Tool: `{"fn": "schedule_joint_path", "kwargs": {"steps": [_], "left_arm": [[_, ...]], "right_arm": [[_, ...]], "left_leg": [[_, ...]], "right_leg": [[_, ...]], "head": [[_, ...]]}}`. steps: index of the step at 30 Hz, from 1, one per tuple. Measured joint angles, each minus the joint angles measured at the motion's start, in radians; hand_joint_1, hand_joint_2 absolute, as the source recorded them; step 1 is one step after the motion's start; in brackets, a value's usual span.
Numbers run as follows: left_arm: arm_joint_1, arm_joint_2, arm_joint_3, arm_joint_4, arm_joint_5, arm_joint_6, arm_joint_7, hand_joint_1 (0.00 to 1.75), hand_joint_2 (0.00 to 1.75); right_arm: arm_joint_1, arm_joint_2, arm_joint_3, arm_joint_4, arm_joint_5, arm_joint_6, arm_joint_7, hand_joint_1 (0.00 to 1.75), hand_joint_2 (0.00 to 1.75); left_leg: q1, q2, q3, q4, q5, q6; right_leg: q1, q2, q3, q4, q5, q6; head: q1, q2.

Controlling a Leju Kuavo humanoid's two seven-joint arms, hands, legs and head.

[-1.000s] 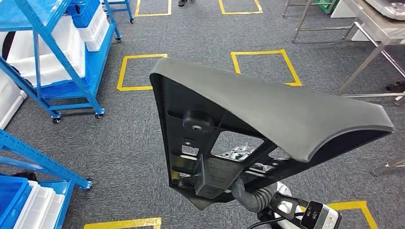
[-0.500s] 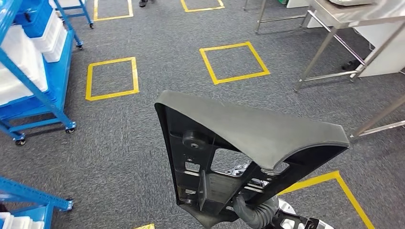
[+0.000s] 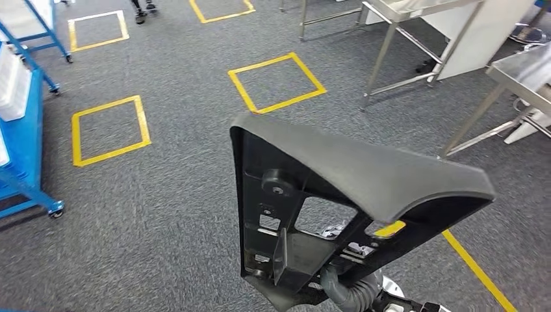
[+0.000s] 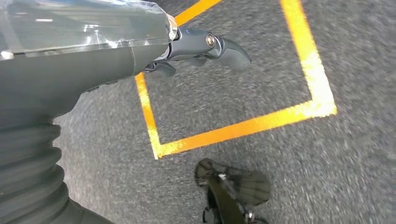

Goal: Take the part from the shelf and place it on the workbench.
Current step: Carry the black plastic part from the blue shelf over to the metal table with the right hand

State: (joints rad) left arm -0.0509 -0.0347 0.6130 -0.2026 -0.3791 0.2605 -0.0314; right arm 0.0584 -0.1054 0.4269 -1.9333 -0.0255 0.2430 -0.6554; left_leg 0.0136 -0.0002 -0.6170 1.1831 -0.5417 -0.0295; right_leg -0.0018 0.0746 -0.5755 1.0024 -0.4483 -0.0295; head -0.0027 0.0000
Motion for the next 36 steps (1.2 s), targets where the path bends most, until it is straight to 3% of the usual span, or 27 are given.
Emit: {"fn": "schedule_joint_path", "kwargs": {"steps": [2, 4, 6, 8, 10, 12, 13, 14, 15, 17, 19, 21, 23, 24, 26, 27, 28, 29, 30, 32, 34, 36], "left_arm": [[-0.001, 0.000, 0.000, 0.000, -0.001, 0.000, 0.000, 0.00, 1.75], [-0.002, 0.000, 0.001, 0.000, -0.002, 0.000, 0.000, 0.00, 1.75], [-0.003, 0.000, 0.002, 0.000, -0.002, 0.001, -0.001, 0.00, 1.75], [-0.004, 0.000, 0.002, 0.000, -0.002, 0.001, -0.001, 0.00, 1.75], [-0.002, 0.001, 0.002, 0.000, -0.002, 0.001, -0.002, 0.00, 1.75], [0.002, 0.001, 0.003, 0.000, -0.004, 0.001, -0.001, 0.00, 1.75], [0.003, 0.002, 0.004, 0.000, -0.004, 0.001, -0.001, 0.00, 1.75], [0.003, 0.002, 0.004, 0.000, -0.005, 0.001, -0.001, 0.00, 1.75], [0.003, 0.002, 0.004, 0.000, -0.006, 0.000, 0.000, 0.00, 1.75], [0.002, 0.001, 0.004, 0.000, -0.006, 0.000, 0.000, 0.00, 1.75], [0.001, 0.001, 0.004, 0.000, -0.007, 0.000, 0.000, 0.00, 1.75], [-0.001, 0.001, 0.004, 0.000, -0.008, 0.000, 0.000, 0.00, 1.75], [-0.003, 0.001, 0.004, 0.000, -0.009, 0.000, 0.000, 0.00, 1.75], [-0.003, 0.001, 0.004, 0.000, -0.009, 0.000, 0.000, 0.00, 1.75], [0.001, 0.001, 0.004, 0.000, -0.010, 0.000, 0.001, 0.00, 1.75], [0.003, 0.001, 0.004, 0.000, -0.010, 0.000, 0.001, 0.00, 1.75], [0.005, 0.001, 0.004, 0.000, -0.010, 0.000, 0.001, 0.00, 1.75], [0.006, 0.001, 0.004, 0.000, -0.010, 0.000, 0.001, 0.00, 1.75], [0.007, 0.001, 0.004, 0.000, -0.010, 0.000, 0.001, 0.00, 1.75], [0.006, 0.001, 0.004, 0.000, -0.011, 0.000, 0.001, 0.00, 1.75], [0.006, 0.001, 0.004, 0.000, -0.012, 0.000, 0.002, 0.00, 1.75], [0.003, 0.001, 0.004, 0.000, -0.014, 0.000, 0.002, 0.00, 1.75]], "right_arm": [[0.001, -0.002, 0.000, 0.000, -0.009, -0.013, 0.000, 1.75, 1.75], [0.005, -0.003, 0.000, 0.000, -0.012, -0.011, 0.000, 1.75, 1.75], [0.015, -0.005, 0.000, -0.001, -0.012, -0.002, 0.000, 1.75, 1.75], [0.020, -0.006, 0.000, -0.002, -0.011, 0.003, 0.000, 1.75, 1.75], [0.020, -0.007, 0.000, -0.004, -0.009, 0.009, 0.000, 1.75, 1.75], [0.018, -0.005, 0.000, -0.001, -0.005, 0.017, 0.000, 1.75, 1.75], [0.016, -0.004, 0.000, 0.002, -0.003, 0.021, 0.000, 1.75, 1.75], [0.014, -0.002, 0.000, 0.005, -0.002, 0.024, 0.000, 1.75, 1.75], [0.012, 0.000, 0.000, 0.008, -0.001, 0.025, 0.000, 1.75, 1.75], [0.005, 0.003, 0.000, 0.010, 0.000, 0.026, 0.000, 1.75, 1.75], [-0.002, 0.006, 0.000, 0.011, 0.000, 0.026, 0.000, 1.75, 1.75], [-0.005, 0.009, -0.001, 0.011, 0.000, 0.026, 0.000, 1.75, 1.75], [-0.006, 0.011, -0.002, 0.011, 0.000, 0.026, 0.000, 1.75, 1.75], [-0.008, 0.013, -0.002, 0.011, 0.001, 0.026, 0.000, 1.75, 1.75], [-0.011, 0.018, -0.002, 0.013, 0.001, 0.027, 0.000, 1.75, 1.75], [-0.011, 0.019, -0.002, 0.015, 0.001, 0.027, 0.000, 1.75, 1.75], [-0.011, 0.020, -0.002, 0.017, 0.001, 0.027, 0.000, 1.75, 1.75], [-0.011, 0.020, -0.002, 0.019, 0.001, 0.027, 0.000, 1.75, 1.75], [-0.011, 0.020, -0.002, 0.020, 0.001, 0.027, 0.000, 1.75, 1.75], [-0.010, 0.020, -0.002, 0.021, 0.001, 0.028, 0.000, 1.75, 1.75], [-0.008, 0.020, -0.002, 0.021, 0.001, 0.029, 0.000, 1.75, 1.75], [-0.006, 0.020, -0.002, 0.021, 0.003, 0.031, 0.000, 1.75, 1.75]], "left_leg": [[0.003, -0.041, 0.052, -0.126, 0.054, 0.005], [0.003, -0.069, 0.071, -0.172, 0.061, 0.013], [0.001, -0.052, 0.073, -0.178, 0.065, 0.026], [0.002, -0.029, 0.077, -0.187, 0.072, 0.040], [0.000, -0.004, 0.078, -0.193, 0.074, 0.048], [-0.004, 0.023, 0.077, -0.192, 0.073, 0.051], [-0.004, 0.036, 0.078, -0.192, 0.071, 0.051], [-0.005, 0.050, 0.079, -0.192, 0.070, 0.050], [-0.005, 0.061, 0.081, -0.192, 0.068, 0.049], [-0.007, 0.079, 0.088, -0.192, 0.063, 0.042], [-0.010, 0.097, 0.094, -0.191, 0.057, 0.032], [-0.011, 0.118, 0.101, -0.194, 0.053, 0.021], [-0.007, 0.096, 0.098, -0.172, 0.032, 0.011], [-0.005, 0.071, 0.082, -0.134, 0.007, 0.008], [-0.002, 0.021, 0.020, -0.001, -0.059, 0.003], [-0.001, 0.012, -0.012, 0.062, -0.081, 0.002], [-0.001, 0.009, -0.034, 0.098, -0.084, 0.000], [-0.001, 0.008, -0.037, 0.093, -0.066, 0.000], [0.000, 0.004, -0.022, 0.049, -0.031, 0.001], [0.003, -0.031, 0.036, -0.092, 0.042, 0.005], [0.004, -0.063, 0.068, -0.172, 0.066, 0.011], [0.003, -0.055, 0.071, -0.180, 0.066, 0.022]], "right_leg": [[0.000, 0.025, -0.002, 0.007, -0.004, 0.008], [-0.002, 0.046, -0.010, 0.012, -0.003, 0.020], [-0.006, 0.060, -0.016, 0.011, 0.000, 0.032], [-0.004, 0.019, -0.032, 0.041, -0.021, 0.042], [-0.003, -0.045, -0.082, 0.146, -0.079, 0.048], [-0.006, -0.066, -0.144, 0.269, -0.126, 0.052], [-0.008, -0.069, -0.155, 0.288, -0.123, 0.053], [-0.008, -0.073, -0.145, 0.269, -0.103, 0.053], [-0.008, -0.081, -0.115, 0.212, -0.071, 0.051], [-0.001, -0.129, -0.039, 0.071, -0.019, 0.041], [0.010, -0.156, -0.006, 0.006, -0.008, 0.030], [0.012, -0.132, -0.007, 0.001, -0.007, 0.020], [0.006, -0.108, -0.002, -0.009, 0.000, 0.008], [0.003, -0.097, 0.001, -0.013, 0.004, 0.002], [0.002, -0.072, 0.000, -0.014, 0.006, -0.006], [0.002, -0.057, 0.000, -0.013, 0.006, -0.006], [0.002, -0.042, 0.000, -0.012, 0.006, -0.006], [0.002, -0.026, 0.000, -0.009, 0.005, -0.005], [0.001, -0.012, 0.001, -0.007, 0.004, -0.004], [0.001, 0.015, 0.000, 0.001, 0.000, 0.003], [0.001, 0.037, -0.006, 0.008, -0.002, 0.014], [-0.001, 0.056, -0.013, 0.007, 0.002, 0.027]], "head": [[0.000, 0.000], [0.000, 0.000], [0.000, 0.000], [0.000, 0.000], [0.000, 0.000], [0.000, 0.000], [0.000, 0.000], [0.000, 0.000], [0.000, 0.000], [0.000, 0.000], [0.000, 0.000], [0.000, 0.000], [0.000, 0.000], [0.000, 0.000], [0.000, 0.000], [0.000, 0.000], [0.000, 0.000], [0.000, 0.000], [0.000, 0.000], [0.000, 0.000], [0.000, 0.000], [0.000, 0.000]]}}
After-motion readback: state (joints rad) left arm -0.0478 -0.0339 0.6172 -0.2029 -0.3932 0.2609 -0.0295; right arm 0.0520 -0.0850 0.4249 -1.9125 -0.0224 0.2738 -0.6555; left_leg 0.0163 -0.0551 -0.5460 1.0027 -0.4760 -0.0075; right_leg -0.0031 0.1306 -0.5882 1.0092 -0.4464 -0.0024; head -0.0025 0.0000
